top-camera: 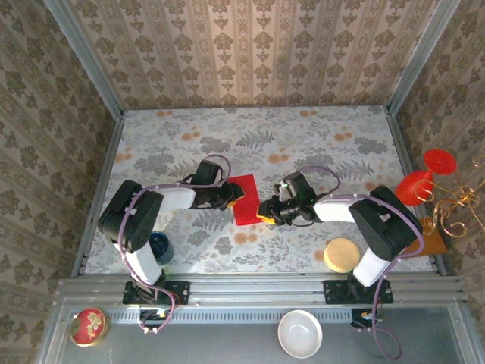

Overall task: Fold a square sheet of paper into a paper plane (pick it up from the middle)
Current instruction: Fold the triangle a second time at the center of the table.

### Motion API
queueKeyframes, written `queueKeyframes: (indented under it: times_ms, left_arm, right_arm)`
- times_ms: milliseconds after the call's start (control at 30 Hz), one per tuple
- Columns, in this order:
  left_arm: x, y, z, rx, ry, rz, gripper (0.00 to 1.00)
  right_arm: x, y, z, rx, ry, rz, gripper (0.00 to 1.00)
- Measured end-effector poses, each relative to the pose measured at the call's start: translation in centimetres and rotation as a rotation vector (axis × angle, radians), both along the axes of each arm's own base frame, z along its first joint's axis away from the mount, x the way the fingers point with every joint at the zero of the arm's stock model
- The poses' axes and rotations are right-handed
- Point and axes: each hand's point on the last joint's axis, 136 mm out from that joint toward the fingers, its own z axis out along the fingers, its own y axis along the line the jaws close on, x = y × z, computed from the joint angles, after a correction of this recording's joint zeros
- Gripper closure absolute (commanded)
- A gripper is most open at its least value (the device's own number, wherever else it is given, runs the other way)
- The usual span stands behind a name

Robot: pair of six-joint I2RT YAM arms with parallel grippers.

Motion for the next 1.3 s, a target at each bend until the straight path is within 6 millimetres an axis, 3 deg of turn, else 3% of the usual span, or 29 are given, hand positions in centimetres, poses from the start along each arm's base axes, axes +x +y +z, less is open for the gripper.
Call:
queueKeyframes:
  times_ms: [367, 667, 1000, 1300]
  left_arm:
    - [0.0, 0.0, 0.1, 0.004, 0.004, -0.001, 0.56]
    - [0.0, 0.0, 0.2, 0.018, 0.007, -0.014, 0.56]
    - [1.4, -0.5, 1.6, 0.017, -0.046, -0.037, 0.71]
    - [1.4, -0.9, -0.3, 0.033, -0.006, -0.053, 0.73]
  right_arm:
    - [0.4, 0.0, -0.6, -0.01, 0.017, -0.019, 0.78]
    - [0.5, -0.2, -0.9, -0.029, 0.021, -0.03, 0.96]
    - [-0.6, -1.8, -0.3, -0.071, 0.0, -0.06, 1.0]
    - [-1.7, -3.0, -0.2, -0.103, 0.009, -0.078, 1.0]
